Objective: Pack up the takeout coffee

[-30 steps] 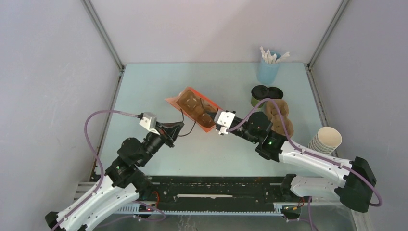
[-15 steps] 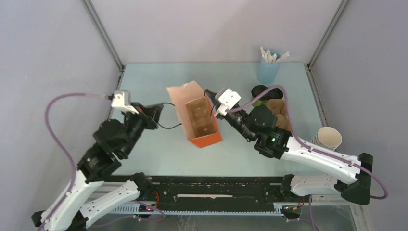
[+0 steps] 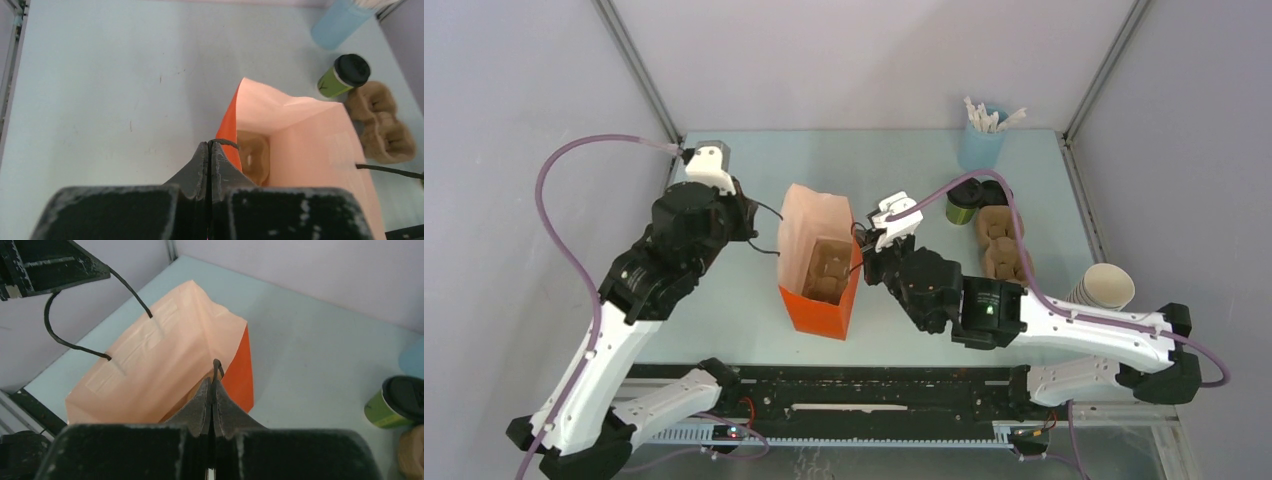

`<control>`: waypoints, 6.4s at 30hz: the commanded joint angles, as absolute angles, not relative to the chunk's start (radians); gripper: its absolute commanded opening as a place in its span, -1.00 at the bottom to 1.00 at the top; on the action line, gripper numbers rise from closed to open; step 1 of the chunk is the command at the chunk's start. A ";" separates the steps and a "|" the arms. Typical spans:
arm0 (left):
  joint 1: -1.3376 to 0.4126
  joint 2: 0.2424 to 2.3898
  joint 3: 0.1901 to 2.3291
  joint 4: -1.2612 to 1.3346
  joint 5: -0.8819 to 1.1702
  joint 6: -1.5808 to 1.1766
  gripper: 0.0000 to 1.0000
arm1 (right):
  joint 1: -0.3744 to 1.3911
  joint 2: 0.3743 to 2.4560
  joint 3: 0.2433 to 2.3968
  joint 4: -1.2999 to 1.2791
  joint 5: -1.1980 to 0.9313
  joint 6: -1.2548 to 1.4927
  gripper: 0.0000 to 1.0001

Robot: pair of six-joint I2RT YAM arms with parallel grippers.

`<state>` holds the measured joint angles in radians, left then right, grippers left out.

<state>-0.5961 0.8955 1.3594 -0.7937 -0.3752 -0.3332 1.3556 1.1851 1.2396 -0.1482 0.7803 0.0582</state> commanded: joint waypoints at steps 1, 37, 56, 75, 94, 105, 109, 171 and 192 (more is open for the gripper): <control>-0.536 0.912 1.346 -0.773 -0.282 -0.247 -0.99 | 1.383 1.195 1.292 -0.213 0.963 0.217 -1.00; -0.523 0.788 1.124 -0.586 -0.067 -0.149 -0.99 | 0.376 1.604 1.672 -0.772 0.192 0.081 0.99; -0.523 0.752 1.108 -0.605 -0.011 -0.202 -0.99 | 0.178 1.888 1.775 -0.777 0.043 0.062 0.99; -0.523 0.764 1.109 -0.617 -0.008 -0.207 -0.99 | 0.149 1.948 1.780 -0.754 0.042 0.043 0.99; -0.523 0.762 1.106 -0.620 -0.008 -0.207 -0.99 | 0.149 1.974 1.787 -0.763 0.056 0.035 0.83; -0.523 0.764 1.108 -0.623 -0.008 -0.207 -0.99 | 0.149 1.986 1.795 -0.762 0.051 0.034 0.75; -0.523 0.768 1.115 -0.635 -0.008 -0.212 -0.97 | 0.149 1.987 1.807 -0.772 0.042 0.031 0.60; -0.306 1.517 1.627 -0.796 0.278 0.158 -0.23 | 0.464 1.098 1.305 -0.716 -0.177 0.139 0.38; -0.410 1.331 1.635 -0.588 -0.163 -0.052 -0.99 | 0.470 1.000 1.306 -0.715 -0.195 0.118 0.27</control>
